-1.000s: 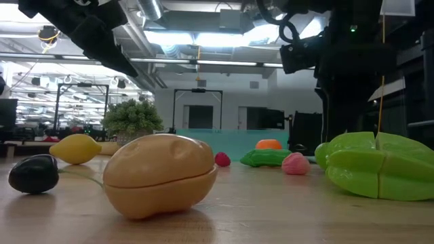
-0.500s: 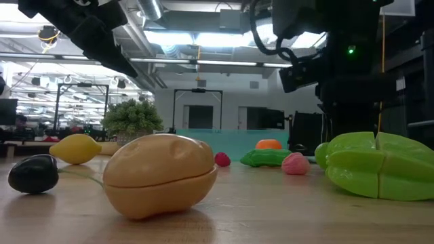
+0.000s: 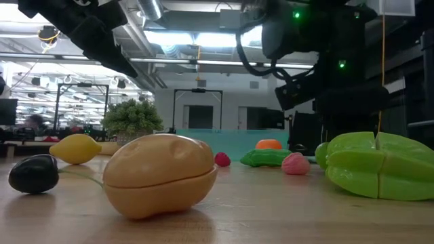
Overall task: Pick and placing Produce into tupperware
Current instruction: Put the lettuce into the blue bin
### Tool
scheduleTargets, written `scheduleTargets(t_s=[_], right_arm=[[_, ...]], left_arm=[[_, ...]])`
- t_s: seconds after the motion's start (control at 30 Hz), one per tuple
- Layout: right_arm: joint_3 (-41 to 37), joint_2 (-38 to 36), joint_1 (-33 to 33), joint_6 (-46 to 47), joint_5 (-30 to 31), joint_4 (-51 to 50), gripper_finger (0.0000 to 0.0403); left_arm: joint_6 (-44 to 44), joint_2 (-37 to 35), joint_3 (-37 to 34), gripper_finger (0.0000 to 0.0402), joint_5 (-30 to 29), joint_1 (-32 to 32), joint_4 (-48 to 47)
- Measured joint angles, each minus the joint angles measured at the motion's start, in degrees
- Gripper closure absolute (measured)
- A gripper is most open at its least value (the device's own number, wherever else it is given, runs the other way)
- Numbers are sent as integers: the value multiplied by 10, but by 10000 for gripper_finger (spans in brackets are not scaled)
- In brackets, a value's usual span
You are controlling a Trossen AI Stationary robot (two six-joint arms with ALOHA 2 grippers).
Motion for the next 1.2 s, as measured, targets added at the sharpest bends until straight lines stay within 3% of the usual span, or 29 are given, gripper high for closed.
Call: scheduleTargets(t_s=[0.87,1.2], right_arm=[[0,2,0,-1,11,35,89],[0,2,0,0,9,34,146]], left_arm=[[0,0,0,162,0,0,0],[0,0,0,162,0,0,0]])
